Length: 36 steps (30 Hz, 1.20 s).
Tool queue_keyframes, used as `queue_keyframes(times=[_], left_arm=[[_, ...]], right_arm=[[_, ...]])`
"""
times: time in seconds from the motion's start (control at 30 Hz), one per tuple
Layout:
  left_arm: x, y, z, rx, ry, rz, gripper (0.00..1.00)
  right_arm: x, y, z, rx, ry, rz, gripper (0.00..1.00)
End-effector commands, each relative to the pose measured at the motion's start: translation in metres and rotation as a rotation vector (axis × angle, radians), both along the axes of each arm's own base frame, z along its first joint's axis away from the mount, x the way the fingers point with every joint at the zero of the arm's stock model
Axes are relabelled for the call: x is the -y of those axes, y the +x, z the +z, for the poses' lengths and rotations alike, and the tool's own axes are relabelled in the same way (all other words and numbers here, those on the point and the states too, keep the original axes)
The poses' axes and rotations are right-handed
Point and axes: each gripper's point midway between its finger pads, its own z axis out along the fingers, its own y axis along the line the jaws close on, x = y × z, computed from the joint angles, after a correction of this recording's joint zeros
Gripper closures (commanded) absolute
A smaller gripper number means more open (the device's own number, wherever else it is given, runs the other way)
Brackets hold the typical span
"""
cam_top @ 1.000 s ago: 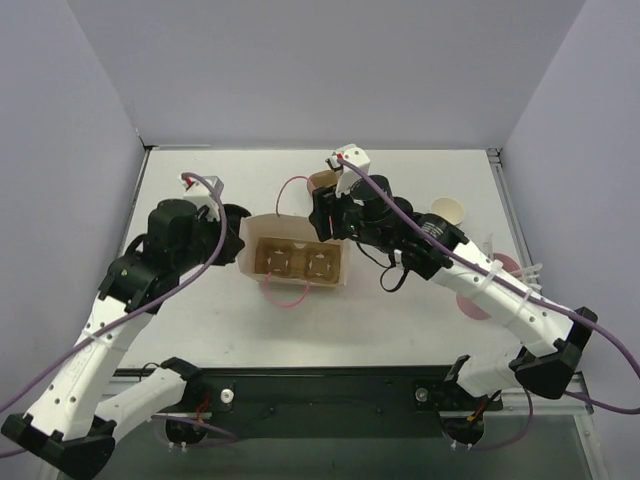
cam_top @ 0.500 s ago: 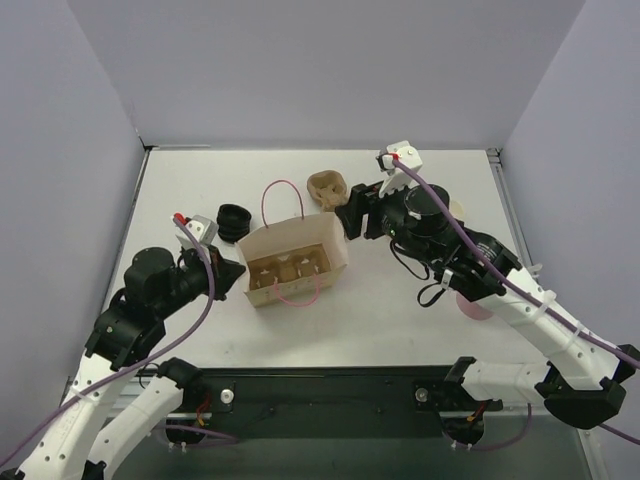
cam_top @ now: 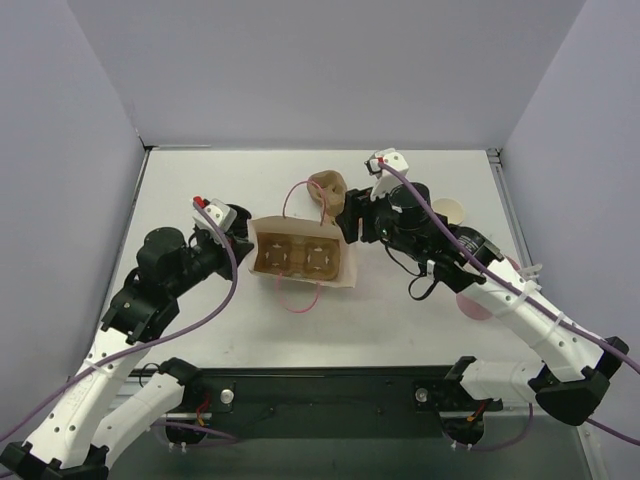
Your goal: Pack the takeout coffee
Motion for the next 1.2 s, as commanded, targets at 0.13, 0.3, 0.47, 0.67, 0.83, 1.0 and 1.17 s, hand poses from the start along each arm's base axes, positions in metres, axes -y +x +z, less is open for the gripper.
queue_keyframes(times=[0.13, 0.3, 0.47, 0.67, 0.83, 1.0, 1.17], left_arm=[[0.005, 0.005, 0.035, 0.118, -0.015, -0.034, 1.00], [0.005, 0.003, 0.030, 0.105, -0.015, -0.040, 1.00], [0.009, -0.003, 0.023, 0.093, -0.015, -0.076, 1.00], [0.004, -0.011, 0.013, 0.065, 0.017, -0.077, 1.00], [0.001, -0.019, 0.011, 0.063, 0.017, -0.082, 1.00], [0.002, -0.027, 0.007, 0.054, 0.013, -0.109, 1.00], [0.007, -0.031, 0.003, 0.040, 0.008, -0.144, 1.00]], right_arm=[[-0.002, -0.011, -0.042, -0.122, -0.030, 0.024, 0.45], [0.000, -0.016, -0.052, -0.151, -0.036, 0.028, 0.46], [0.008, -0.017, -0.051, -0.137, -0.047, 0.003, 0.47], [0.014, -0.009, -0.039, -0.100, -0.048, -0.036, 0.48], [0.037, 0.022, -0.023, -0.078, -0.080, -0.161, 0.47], [0.076, 0.069, -0.043, -0.134, -0.148, -0.260, 0.38], [0.106, 0.107, -0.083, -0.286, -0.213, -0.287, 0.25]])
